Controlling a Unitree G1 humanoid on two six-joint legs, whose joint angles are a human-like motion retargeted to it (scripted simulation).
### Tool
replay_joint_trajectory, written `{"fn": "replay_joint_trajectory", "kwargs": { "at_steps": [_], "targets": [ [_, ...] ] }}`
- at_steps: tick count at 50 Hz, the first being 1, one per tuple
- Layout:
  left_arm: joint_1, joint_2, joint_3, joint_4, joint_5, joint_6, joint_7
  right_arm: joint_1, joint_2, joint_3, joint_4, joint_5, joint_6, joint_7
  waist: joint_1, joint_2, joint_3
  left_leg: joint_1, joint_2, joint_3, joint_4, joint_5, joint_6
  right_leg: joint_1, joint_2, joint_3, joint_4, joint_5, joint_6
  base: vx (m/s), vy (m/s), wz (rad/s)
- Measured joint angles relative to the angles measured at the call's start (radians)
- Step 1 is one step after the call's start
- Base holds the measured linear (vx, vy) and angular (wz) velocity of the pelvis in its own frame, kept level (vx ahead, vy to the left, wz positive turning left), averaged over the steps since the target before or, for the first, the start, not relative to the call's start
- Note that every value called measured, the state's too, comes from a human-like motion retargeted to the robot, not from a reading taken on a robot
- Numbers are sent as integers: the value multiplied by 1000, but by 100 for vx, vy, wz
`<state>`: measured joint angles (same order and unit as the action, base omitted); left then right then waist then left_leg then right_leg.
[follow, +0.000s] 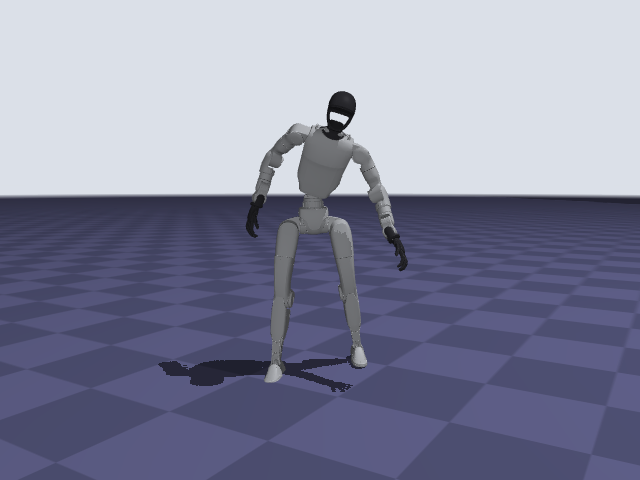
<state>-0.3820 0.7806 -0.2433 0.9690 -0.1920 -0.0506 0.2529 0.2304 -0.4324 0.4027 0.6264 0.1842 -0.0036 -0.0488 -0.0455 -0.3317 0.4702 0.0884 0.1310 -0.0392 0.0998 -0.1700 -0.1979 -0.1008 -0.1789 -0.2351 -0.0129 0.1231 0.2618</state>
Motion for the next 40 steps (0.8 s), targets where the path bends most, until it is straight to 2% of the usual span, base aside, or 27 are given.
{"fn": "replay_joint_trajectory", "kwargs": {
  "at_steps": [6, 12, 17, 19, 22, 25, 28, 32, 37, 40],
  "targets": [
    [217, -81, 49, 44, -10, 17, -27, -51, -15, -3, -24, 11, 1, -7, 89, -36, -12, -109, -3, 238, 57, 25, 41, 9, 29, -21, 1, -37, 0, 32, -27, 9],
    [344, -152, 163, 175, 72, 34, -64, -67, -10, 5, -11, -19, -13, -6, 139, -74, -39, -206, -19, 471, -164, 148, -6, 10, 54, -105, 13, -75, 0, 28, -11, 63],
    [432, -191, 267, 234, 96, 46, -59, -57, -14, 16, 6, -63, -21, -1, 156, -94, -64, -275, -15, 744, -187, 133, -43, 56, 76, -192, 44, -123, 0, 36, 3, 76],
    [474, -207, 283, 244, 72, 46, -35, -56, -19, 25, 9, -76, -25, -10, 159, -106, -76, -259, -13, 781, -187, 139, -39, 92, 82, -214, 63, -148, 0, 44, 15, 42],
    [506, -227, 268, 269, -2, 43, 8, -44, -26, 35, 6, -73, -27, -26, 159, -123, -86, -198, -15, 737, -187, 145, -12, 165, 76, -246, 100, -162, -5, 48, 23, 54],
    [469, -221, 250, 298, -75, 40, 28, -16, -15, 32, -1, -44, -27, -25, 152, -117, -68, -126, 10, 652, -187, 131, -7, 218, 90, -280, 184, -144, -74, 40, 15, 113],
    [367, -185, 243, 289, -105, 49, 30, 26, 1, 23, -11, -7, -26, 6, 139, -89, -47, -94, 39, 548, -187, 119, -5, 167, 104, -260, 357, -181, -122, 34, 9, 173],
    [203, -127, 189, 224, -119, 34, 26, 58, -1, 36, -16, 2, -18, 60, 96, -76, -32, -85, 27, 398, -187, 102, -1, 73, 94, -222, 432, -180, -101, 32, 4, 201],
    [-19, -33, 61, 157, -89, 3, 28, 50, -14, 52, 2, -19, -6, 79, 30, -100, -4, -61, -38, 211, -187, 79, -4, 43, 88, -102, 201, -136, -57, 31, -4, 202],
    [-141, 13, -11, 141, -55, -10, 14, 45, -15, 51, 18, -22, -3, 77, 12, -121, 7, -39, -80, 118, -187, 65, -2, 18, 76, 12, 63, -62, -24, 33, -9, 167]
  ]
}}
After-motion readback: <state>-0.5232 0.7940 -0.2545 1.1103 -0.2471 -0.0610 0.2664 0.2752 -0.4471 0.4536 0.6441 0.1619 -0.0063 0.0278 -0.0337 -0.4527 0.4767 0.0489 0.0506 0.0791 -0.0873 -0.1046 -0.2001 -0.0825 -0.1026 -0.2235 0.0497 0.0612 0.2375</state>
